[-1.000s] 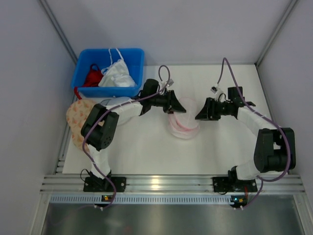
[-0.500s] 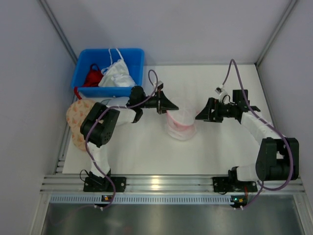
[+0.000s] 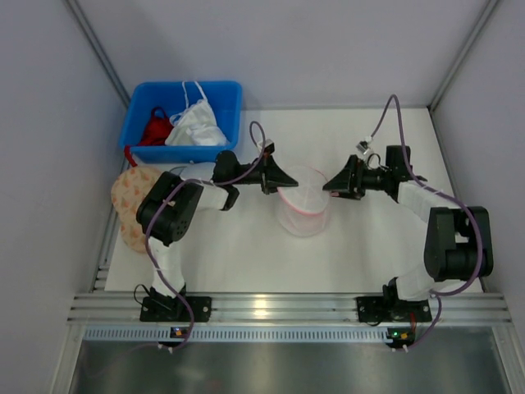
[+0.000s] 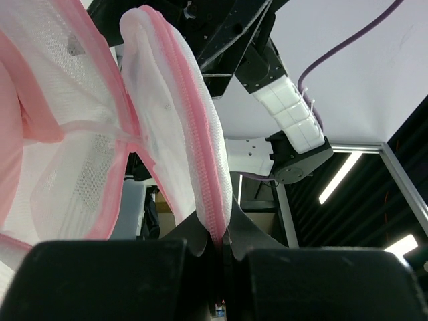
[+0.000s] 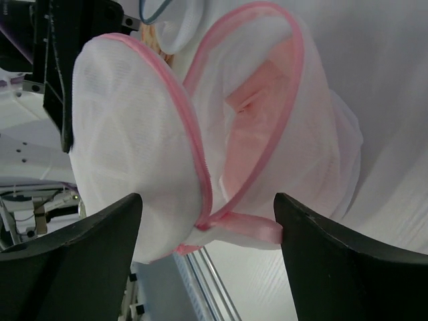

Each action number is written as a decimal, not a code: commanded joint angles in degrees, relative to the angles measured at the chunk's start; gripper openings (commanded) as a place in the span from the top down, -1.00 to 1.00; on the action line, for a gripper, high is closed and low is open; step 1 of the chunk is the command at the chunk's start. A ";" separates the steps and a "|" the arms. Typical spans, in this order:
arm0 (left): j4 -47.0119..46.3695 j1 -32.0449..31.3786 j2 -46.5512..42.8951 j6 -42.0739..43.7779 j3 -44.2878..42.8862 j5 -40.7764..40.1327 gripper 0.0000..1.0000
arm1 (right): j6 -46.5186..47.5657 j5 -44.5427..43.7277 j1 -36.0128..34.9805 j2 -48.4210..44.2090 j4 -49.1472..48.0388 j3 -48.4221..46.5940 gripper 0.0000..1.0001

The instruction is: Place the bra in the laundry bag and zip it closed

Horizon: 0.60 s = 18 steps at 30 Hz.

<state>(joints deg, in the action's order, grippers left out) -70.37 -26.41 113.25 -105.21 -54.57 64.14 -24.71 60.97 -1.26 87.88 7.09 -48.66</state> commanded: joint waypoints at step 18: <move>-6.11 1.62 5.93 5.88 -4.58 0.99 1.00 | 0.80 10.31 -1.29 0.02 -0.95 1.47 0.75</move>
<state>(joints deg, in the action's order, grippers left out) -71.99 -26.15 118.89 -104.38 -56.27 66.48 -28.08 67.31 -2.00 87.94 2.37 -44.07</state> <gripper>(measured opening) 0.034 0.171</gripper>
